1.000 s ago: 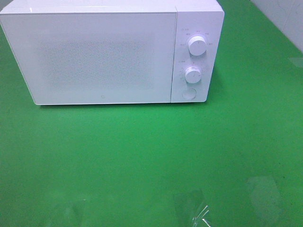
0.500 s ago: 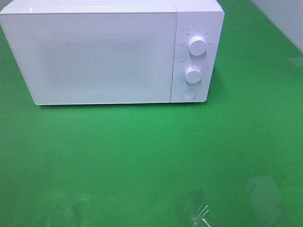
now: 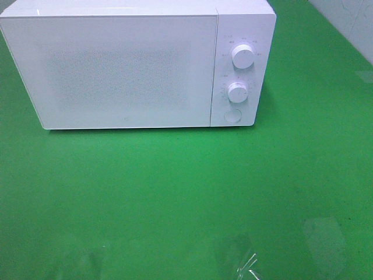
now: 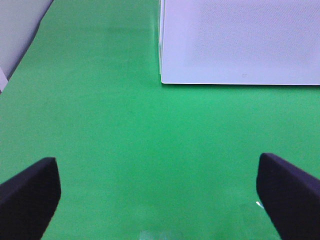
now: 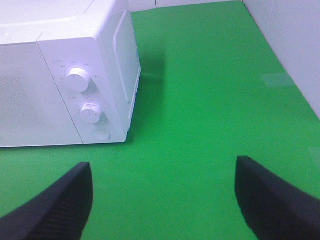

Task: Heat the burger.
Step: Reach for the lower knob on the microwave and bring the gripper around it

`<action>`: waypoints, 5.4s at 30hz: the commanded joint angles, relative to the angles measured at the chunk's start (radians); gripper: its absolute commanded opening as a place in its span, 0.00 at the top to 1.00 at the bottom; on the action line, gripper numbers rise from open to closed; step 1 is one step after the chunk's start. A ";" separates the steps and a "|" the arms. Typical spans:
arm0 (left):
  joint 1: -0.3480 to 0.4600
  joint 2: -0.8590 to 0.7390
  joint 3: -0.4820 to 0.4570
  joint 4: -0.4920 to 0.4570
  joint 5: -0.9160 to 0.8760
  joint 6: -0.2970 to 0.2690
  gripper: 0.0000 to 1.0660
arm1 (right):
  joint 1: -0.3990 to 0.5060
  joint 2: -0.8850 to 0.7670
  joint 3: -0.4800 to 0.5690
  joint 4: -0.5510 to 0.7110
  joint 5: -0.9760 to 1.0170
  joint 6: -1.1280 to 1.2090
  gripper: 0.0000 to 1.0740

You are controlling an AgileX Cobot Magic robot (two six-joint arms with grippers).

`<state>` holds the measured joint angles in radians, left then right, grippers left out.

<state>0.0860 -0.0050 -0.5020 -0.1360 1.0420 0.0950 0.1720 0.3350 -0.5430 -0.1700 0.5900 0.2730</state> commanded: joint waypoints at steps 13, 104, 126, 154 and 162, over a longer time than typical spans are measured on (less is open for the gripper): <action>0.003 -0.010 0.003 -0.006 -0.001 -0.006 0.06 | -0.006 0.367 -0.006 -0.005 -0.400 0.032 0.30; 0.003 -0.010 0.003 -0.006 -0.001 -0.004 0.06 | 0.501 1.710 -0.281 0.933 -1.654 -0.582 0.30; 0.003 -0.010 0.003 -0.006 -0.001 -0.003 0.06 | 0.461 1.752 -0.344 0.903 -1.658 -0.584 0.30; 0.003 -0.010 0.003 -0.005 -0.001 -0.003 0.06 | 0.461 1.716 -0.343 0.903 -1.683 -0.614 0.65; 0.003 -0.010 0.003 -0.005 -0.001 -0.003 0.06 | 0.461 1.716 -0.343 0.882 -1.685 -0.614 0.97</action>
<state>0.0860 -0.0050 -0.5020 -0.1360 1.0420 0.0950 0.6480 2.0690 -0.8640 0.7910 -1.0240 -0.3260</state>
